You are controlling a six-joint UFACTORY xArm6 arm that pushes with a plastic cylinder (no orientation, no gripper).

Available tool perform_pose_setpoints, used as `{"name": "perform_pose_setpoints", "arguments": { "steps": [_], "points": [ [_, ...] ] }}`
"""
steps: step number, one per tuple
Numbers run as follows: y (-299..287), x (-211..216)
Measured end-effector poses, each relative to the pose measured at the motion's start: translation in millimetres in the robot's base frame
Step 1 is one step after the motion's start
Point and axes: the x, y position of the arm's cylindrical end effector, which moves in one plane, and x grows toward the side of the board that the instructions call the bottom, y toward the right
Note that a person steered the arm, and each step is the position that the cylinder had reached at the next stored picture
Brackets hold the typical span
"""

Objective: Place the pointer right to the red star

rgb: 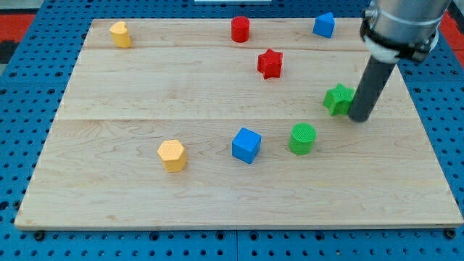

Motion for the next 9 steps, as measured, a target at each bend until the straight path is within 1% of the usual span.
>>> {"name": "perform_pose_setpoints", "arguments": {
  "steps": [1,3,4,6,7,8,9],
  "points": [
    [4.1,-5.0],
    [46.6,-25.5],
    [47.2,-51.5],
    [46.1,-56.7],
    [34.7,-64.1],
    [6.3,-89.2],
    [-51.6,-93.1]
  ]
}}
